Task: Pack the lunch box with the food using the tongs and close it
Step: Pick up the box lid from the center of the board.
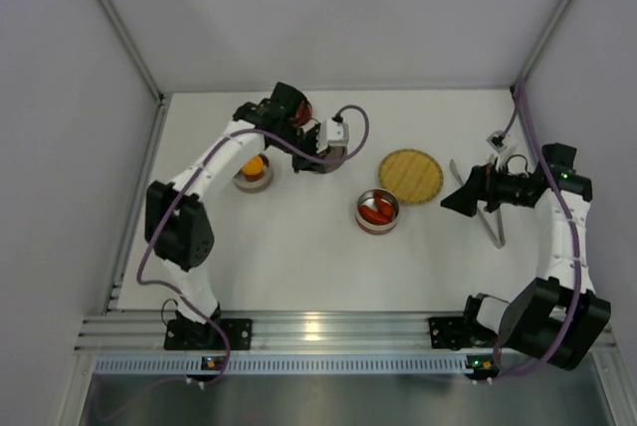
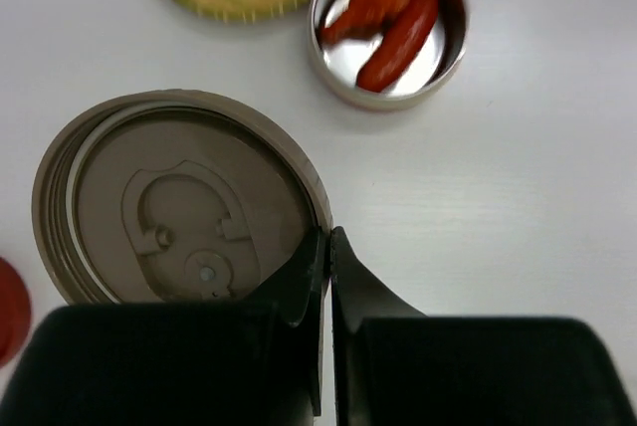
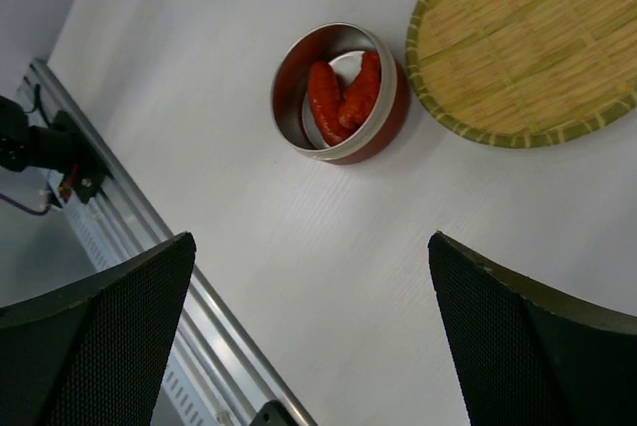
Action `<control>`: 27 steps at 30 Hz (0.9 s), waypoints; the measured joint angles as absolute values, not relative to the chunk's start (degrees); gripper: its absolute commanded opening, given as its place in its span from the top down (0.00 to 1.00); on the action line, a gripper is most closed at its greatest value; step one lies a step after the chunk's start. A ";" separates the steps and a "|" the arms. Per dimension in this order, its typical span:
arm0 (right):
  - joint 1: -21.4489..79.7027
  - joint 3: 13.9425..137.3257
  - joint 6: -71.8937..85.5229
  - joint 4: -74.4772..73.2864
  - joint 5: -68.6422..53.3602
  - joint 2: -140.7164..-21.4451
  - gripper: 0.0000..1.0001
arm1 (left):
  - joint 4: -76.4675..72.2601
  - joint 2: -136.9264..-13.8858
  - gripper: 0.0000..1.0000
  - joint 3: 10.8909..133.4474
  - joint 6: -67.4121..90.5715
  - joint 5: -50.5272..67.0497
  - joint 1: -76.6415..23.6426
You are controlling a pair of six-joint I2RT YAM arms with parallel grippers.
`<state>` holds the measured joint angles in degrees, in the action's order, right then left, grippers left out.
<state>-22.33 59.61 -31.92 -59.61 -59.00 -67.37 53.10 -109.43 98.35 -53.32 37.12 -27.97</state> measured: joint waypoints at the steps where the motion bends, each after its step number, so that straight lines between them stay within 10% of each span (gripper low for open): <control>1: -22.26 58.57 -30.98 -59.02 -60.95 -67.35 0.02 | 53.08 -105.65 1.00 98.32 -51.37 39.33 -27.83; 9: -20.80 53.93 -22.79 -49.63 -72.20 -67.07 0.14 | 47.75 -81.76 1.00 94.80 -33.89 53.17 -27.90; 19: -3.62 47.31 15.33 -15.22 -71.90 -66.17 0.01 | 46.70 -81.62 1.00 92.44 -27.18 55.83 -27.86; 27: 2.04 47.18 49.84 10.57 -70.70 -82.52 0.08 | 45.80 -81.65 1.00 91.79 -26.63 55.81 -27.92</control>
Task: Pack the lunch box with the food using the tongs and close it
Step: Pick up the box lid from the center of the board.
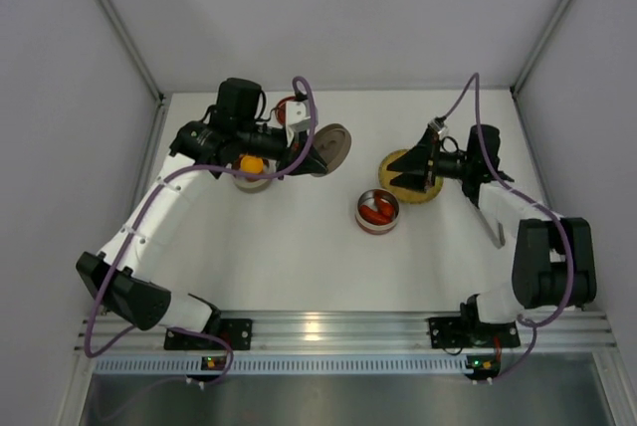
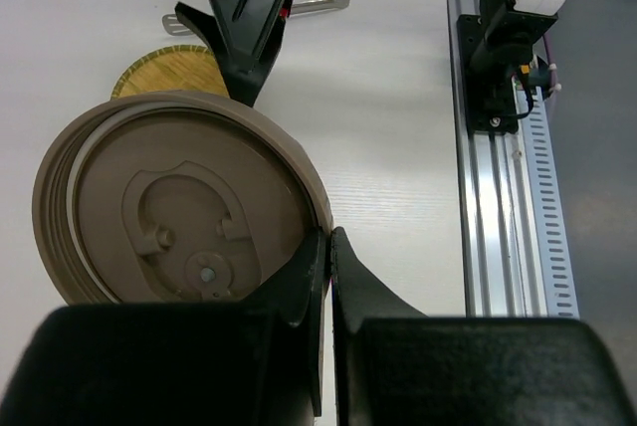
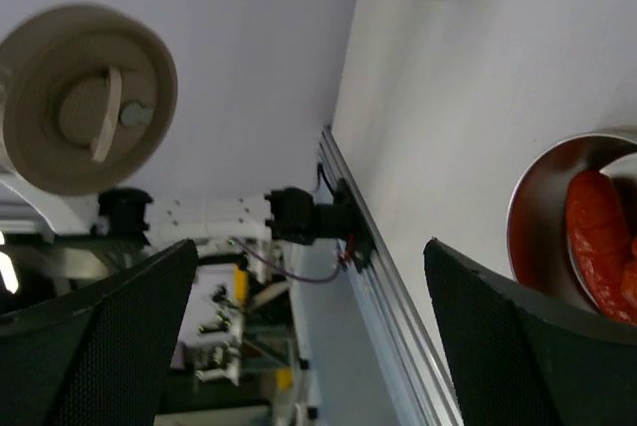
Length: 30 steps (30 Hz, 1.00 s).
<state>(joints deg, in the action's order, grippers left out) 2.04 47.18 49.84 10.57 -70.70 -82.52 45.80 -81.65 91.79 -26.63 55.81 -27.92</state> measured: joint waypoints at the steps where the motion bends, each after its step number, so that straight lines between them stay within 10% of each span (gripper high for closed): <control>1: 2.13 45.63 55.57 16.75 -70.15 -84.38 0.10 | 45.36 -81.65 1.00 91.55 -26.50 55.75 -28.01; 12: 8.38 43.31 95.98 60.80 -65.32 -90.54 0.12 | 37.56 -81.47 1.00 85.43 -22.50 54.30 -28.32; 30: 17.19 51.31 106.04 70.96 -64.18 -100.88 0.28 | 35.09 -81.01 1.00 85.38 -21.15 54.26 -30.04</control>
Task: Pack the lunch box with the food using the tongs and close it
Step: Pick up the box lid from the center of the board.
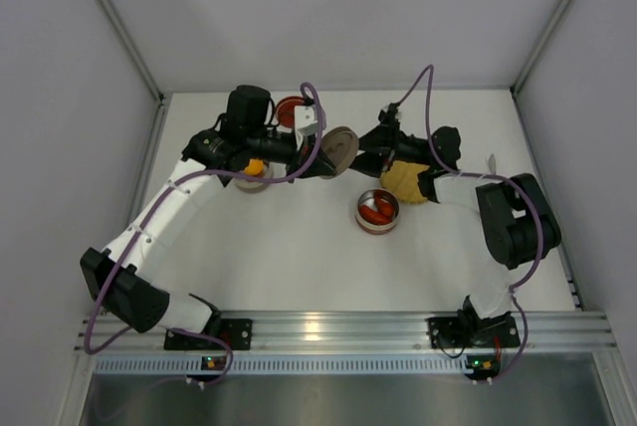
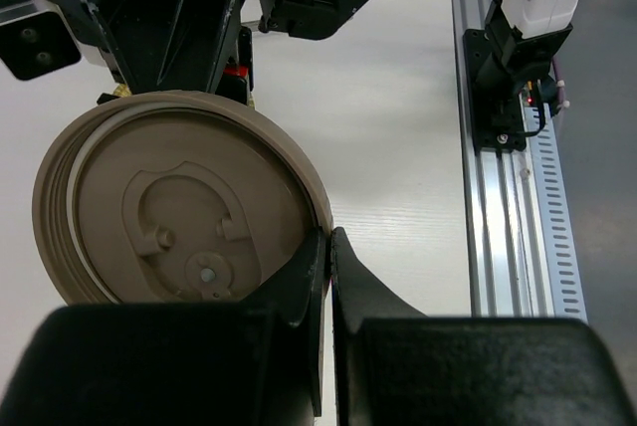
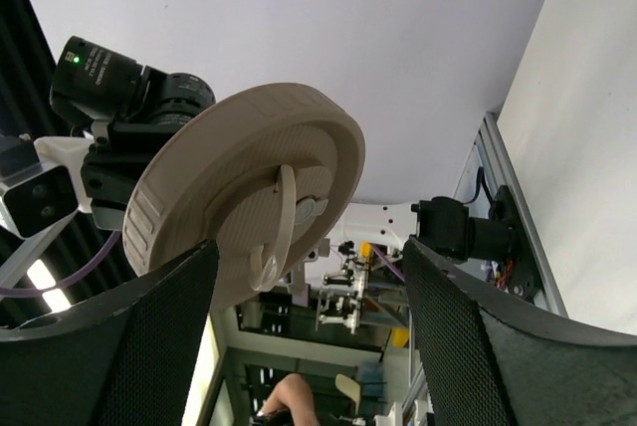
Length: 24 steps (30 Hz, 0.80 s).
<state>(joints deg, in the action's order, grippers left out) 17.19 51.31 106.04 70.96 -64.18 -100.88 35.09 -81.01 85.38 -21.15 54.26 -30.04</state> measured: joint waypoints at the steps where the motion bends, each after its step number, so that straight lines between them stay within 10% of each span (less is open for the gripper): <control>1: 17.54 51.53 106.26 71.09 -64.18 -101.12 0.29 | 35.09 -81.01 1.00 85.38 -21.17 54.19 -30.13; 16: 20.51 53.01 108.22 71.61 -64.58 -102.63 0.53 | 35.07 -81.01 1.00 85.38 -22.20 53.25 -30.85; 24: 20.51 53.54 109.51 71.57 -64.86 -102.83 0.85 | 34.85 -80.95 1.00 85.17 -22.65 53.12 -30.94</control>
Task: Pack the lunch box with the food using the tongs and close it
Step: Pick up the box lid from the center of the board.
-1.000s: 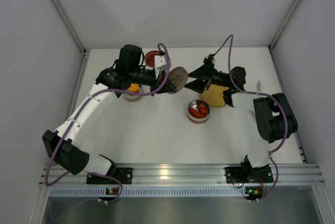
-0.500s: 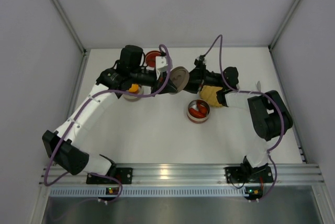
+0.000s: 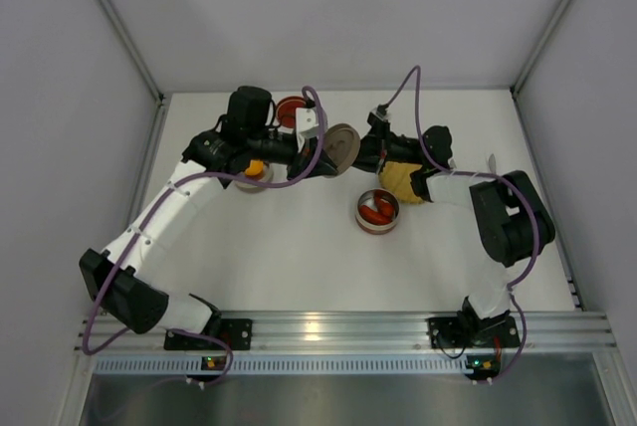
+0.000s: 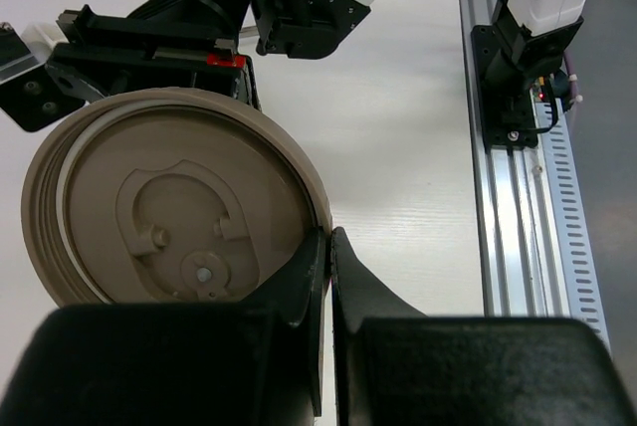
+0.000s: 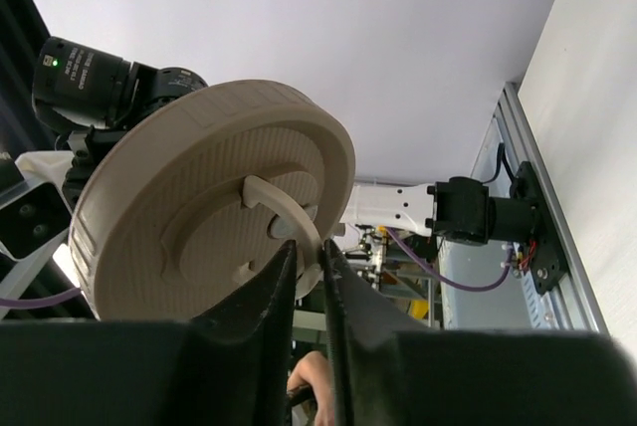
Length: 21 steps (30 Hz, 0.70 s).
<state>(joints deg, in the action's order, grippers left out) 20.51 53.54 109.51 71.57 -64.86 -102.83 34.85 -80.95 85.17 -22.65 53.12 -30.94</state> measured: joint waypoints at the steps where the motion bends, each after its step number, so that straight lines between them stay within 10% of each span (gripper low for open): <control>1: 20.51 53.67 109.67 71.53 -64.97 -102.83 0.94 | 34.59 -80.73 1.00 85.17 -22.68 53.12 -30.98; 21: 19.94 53.82 111.31 71.59 -66.85 -101.45 1.00 | 33.82 -76.84 1.00 81.97 -24.56 52.84 -31.18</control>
<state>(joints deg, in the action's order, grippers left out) 19.94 53.82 111.31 71.59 -66.85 -101.45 33.82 -76.84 81.97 -24.56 52.84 -31.18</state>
